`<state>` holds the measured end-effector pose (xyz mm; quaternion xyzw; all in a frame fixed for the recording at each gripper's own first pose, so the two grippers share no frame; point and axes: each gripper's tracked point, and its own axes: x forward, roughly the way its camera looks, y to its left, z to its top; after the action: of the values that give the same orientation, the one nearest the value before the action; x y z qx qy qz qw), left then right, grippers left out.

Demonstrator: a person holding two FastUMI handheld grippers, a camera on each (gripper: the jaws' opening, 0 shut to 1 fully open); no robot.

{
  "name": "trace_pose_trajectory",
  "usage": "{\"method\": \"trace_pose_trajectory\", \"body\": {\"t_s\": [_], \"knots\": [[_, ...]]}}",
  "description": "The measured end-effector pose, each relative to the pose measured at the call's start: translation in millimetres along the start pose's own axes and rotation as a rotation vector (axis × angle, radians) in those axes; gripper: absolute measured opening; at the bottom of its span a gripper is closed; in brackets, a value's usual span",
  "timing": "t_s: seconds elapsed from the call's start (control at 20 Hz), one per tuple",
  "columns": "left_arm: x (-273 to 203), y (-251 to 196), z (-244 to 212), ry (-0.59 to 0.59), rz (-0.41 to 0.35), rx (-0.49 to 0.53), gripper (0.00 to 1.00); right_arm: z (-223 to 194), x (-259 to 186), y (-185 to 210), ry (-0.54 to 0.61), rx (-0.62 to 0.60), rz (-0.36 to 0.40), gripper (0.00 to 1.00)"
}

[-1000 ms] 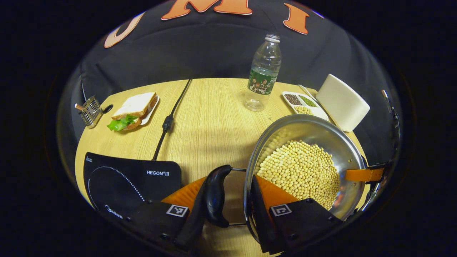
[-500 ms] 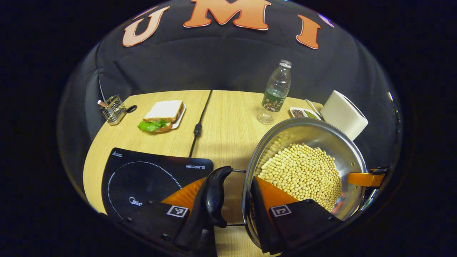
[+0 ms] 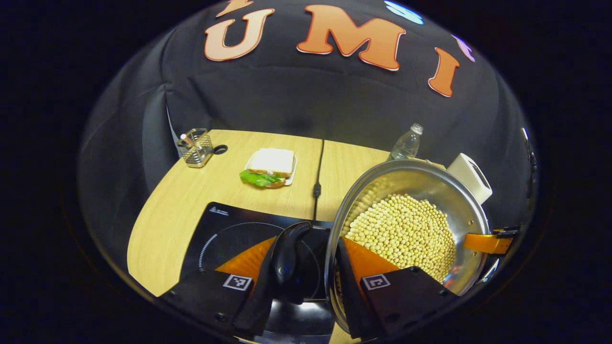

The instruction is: First push the handle of the pot to place it horizontally, then grasp the pot with both hands and set it on the induction cooktop.

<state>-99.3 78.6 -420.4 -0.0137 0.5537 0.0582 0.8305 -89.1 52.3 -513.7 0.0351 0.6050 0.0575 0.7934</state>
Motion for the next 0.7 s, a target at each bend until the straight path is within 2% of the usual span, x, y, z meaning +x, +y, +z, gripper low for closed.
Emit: {"method": "trace_pose_trajectory", "body": {"t_s": [0.35, 0.4, 0.5, 0.7], "knots": [[-51.0, 63.8, 47.1, -0.04, 0.088, -0.021, 0.67, 7.0, 10.8, -1.9, -0.013, -0.071, 0.065, 0.57], [-61.9, 69.8, 53.5, -0.045, 0.099, -0.027, 0.69, 7.1, 12.9, -2.6, -0.013, -0.079, 0.073, 0.56], [-83.0, 76.0, 60.4, -0.053, 0.121, -0.035, 0.67, 7.9, 15.7, -3.2, -0.009, -0.094, 0.089, 0.56], [-104.6, 73.0, 53.8, -0.06, 0.151, -0.063, 0.69, 12.8, 18.6, -8.7, -0.008, -0.12, 0.114, 0.57]]}}
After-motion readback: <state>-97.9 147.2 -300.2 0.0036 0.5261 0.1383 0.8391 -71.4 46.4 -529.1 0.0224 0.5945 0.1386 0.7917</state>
